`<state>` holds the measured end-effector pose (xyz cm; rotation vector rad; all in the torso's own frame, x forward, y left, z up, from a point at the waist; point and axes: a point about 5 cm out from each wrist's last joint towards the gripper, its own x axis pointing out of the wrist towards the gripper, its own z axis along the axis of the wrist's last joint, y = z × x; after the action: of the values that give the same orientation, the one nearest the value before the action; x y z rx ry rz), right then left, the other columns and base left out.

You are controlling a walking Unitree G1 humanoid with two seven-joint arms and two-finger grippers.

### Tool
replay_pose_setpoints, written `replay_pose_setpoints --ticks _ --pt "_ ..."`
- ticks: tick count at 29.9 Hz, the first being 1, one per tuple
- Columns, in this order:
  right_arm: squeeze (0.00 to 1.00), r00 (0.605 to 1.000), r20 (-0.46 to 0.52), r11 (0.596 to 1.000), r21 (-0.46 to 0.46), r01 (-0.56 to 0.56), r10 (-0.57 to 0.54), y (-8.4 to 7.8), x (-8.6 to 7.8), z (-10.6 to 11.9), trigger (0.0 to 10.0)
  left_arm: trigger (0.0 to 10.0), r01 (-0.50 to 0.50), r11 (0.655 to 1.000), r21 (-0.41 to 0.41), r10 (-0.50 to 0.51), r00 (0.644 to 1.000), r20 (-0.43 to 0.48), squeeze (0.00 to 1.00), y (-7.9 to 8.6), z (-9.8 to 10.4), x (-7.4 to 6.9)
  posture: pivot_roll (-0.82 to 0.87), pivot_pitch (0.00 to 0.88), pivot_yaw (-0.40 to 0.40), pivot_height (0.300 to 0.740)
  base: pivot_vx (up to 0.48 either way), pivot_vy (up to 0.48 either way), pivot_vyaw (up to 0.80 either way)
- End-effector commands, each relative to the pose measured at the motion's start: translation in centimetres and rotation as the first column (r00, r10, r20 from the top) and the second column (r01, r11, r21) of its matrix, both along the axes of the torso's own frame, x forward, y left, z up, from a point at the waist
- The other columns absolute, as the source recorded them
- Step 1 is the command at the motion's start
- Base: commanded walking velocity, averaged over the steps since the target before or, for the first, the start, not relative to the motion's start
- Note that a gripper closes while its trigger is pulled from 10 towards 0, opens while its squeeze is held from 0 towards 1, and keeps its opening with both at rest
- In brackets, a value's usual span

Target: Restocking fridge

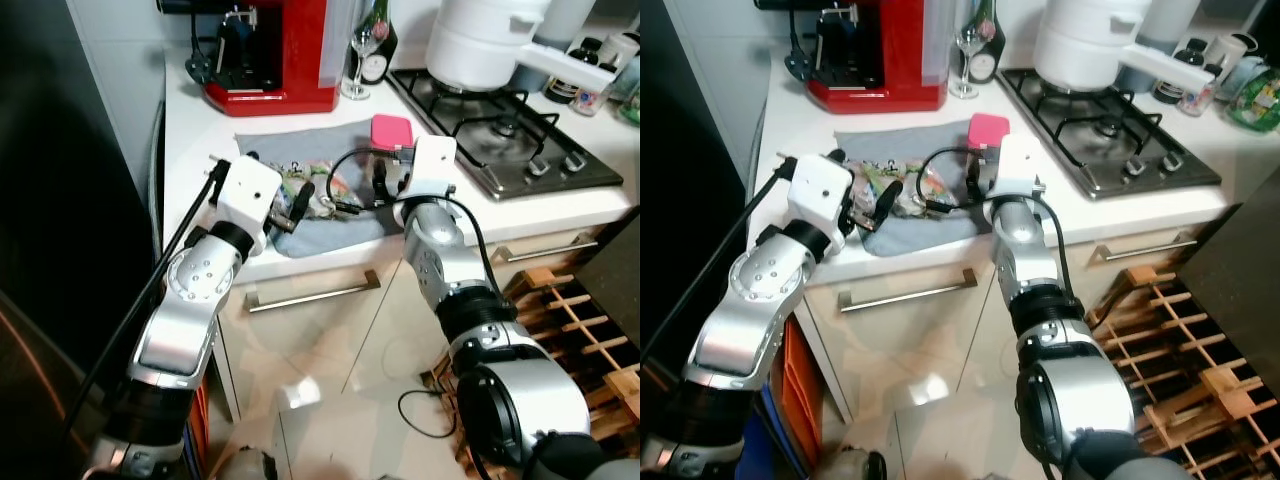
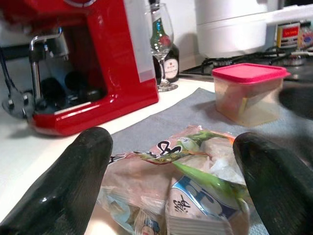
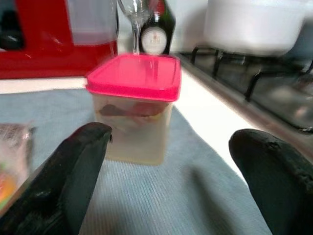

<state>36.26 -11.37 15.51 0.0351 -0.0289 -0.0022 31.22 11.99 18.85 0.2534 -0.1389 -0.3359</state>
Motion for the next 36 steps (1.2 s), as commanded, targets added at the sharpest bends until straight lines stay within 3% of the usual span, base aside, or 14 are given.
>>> replay_pose_setpoints --ticks 1,5,7,12,17,26,36 --pt "0.0 0.992 0.123 1.0 -0.025 0.001 0.002 -0.3 -0.9 2.5 10.0 10.0 0.001 1.0 -0.03 -0.001 1.0 0.003 0.0 -0.2 0.2 0.5 0.07 0.0 -0.072 0.74 0.0 0.0 0.0" --pt "0.0 0.977 0.214 0.998 -0.052 0.022 -0.011 -1.0 -2.0 3.7 10.0 10.0 -0.006 0.998 -0.063 0.006 1.0 0.003 0.0 -0.3 0.3 0.7 0.06 0.0 -0.069 0.74 0.0 0.0 0.0" --pt "0.0 0.96 0.276 0.995 -0.07 0.064 -0.043 -2.7 -3.0 4.4 10.0 10.0 -0.03 0.995 -0.098 0.031 0.999 0.013 0.0 -0.4 0.4 1.0 0.04 0.0 -0.064 0.74 0.0 -0.428 0.0" --pt "0.0 0.967 0.241 0.991 -0.088 0.101 -0.077 -4.1 -3.2 3.8 10.0 10.0 -0.053 0.989 -0.139 0.058 0.998 0.031 0.0 -0.7 0.8 1.6 0.02 0.0 -0.054 0.74 0.052 -0.419 0.0" --pt "0.0 0.964 0.25 0.988 -0.099 0.116 -0.089 -4.5 -3.1 4.2 10.0 10.0 -0.062 0.987 -0.148 0.072 0.996 0.06 0.0 -0.8 1.6 2.2 0.02 0.0 -0.048 0.74 0.267 -0.396 0.0" --pt "0.0 0.969 0.244 0.994 -0.092 0.061 -0.037 -3.2 -2.8 4.3 10.0 10.0 -0.099 0.987 -0.127 0.108 0.992 0.063 0.0 -1.0 1.7 3.2 0.01 0.0 -0.032 0.74 0.292 -0.373 0.0" --pt "0.0 0.979 0.184 0.995 -0.058 -0.079 0.088 -1.4 -3.2 3.0 10.0 10.0 -0.12 0.983 -0.14 0.131 0.989 0.074 0.0 -0.6 1.8 3.2 0.02 0.0 -0.037 0.74 0.0 0.0 0.0"
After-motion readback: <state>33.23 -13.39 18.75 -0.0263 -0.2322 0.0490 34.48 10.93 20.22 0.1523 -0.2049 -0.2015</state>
